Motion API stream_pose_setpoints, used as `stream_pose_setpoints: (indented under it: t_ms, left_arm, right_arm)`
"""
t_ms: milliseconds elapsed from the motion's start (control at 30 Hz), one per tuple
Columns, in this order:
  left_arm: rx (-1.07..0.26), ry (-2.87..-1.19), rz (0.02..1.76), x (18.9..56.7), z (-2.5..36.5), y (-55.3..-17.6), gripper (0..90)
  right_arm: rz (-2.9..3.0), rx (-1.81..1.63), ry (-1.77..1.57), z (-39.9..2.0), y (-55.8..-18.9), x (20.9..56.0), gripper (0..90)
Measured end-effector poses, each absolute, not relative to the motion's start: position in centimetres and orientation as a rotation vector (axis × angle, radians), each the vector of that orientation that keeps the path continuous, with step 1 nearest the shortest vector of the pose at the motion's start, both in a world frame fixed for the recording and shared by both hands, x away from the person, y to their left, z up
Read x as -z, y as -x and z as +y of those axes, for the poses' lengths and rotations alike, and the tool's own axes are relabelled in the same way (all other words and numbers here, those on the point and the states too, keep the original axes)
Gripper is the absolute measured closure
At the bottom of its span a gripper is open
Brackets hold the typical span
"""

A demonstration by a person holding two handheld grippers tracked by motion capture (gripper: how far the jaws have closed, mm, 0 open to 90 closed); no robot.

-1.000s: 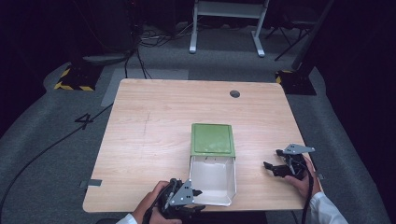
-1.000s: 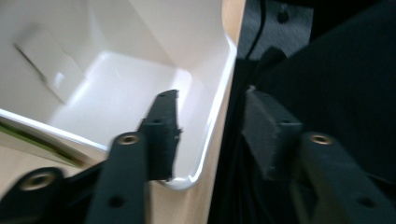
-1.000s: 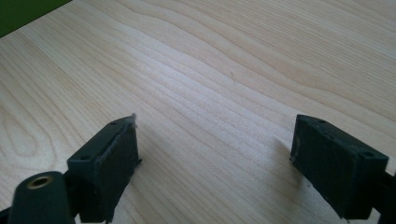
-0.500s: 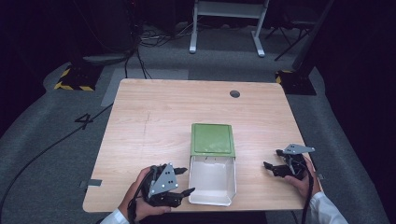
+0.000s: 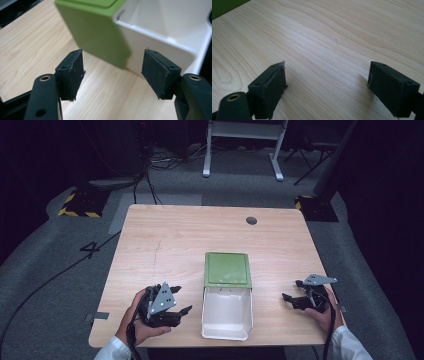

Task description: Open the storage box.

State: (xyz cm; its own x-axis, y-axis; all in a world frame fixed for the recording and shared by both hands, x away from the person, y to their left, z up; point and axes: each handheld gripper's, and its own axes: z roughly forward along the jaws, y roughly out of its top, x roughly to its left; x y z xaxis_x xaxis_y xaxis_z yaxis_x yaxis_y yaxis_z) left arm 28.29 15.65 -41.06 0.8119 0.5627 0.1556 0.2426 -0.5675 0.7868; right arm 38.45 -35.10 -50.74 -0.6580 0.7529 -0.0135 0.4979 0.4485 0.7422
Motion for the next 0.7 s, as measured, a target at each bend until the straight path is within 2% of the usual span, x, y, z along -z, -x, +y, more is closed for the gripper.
stream_pose_setpoints:
  t_ms: [300, 467, 700]
  left_arm:
    - [-0.519, -2.173, 0.700, 42.6, 18.1, -30.1, 32.4]
    - [-0.543, -2.181, 0.755, 43.6, 19.4, -30.9, 27.5]
    - [-0.542, -2.190, 0.799, 44.8, 20.7, -31.8, 25.5]
  right_arm:
    - [2.362, -1.042, -1.065, -35.1, -38.5, 50.7, 15.0]
    - [2.363, -1.042, -1.064, -35.1, -38.5, 50.7, 15.0]
    - [2.363, -1.041, -1.065, -35.1, -38.4, 50.7, 15.0]
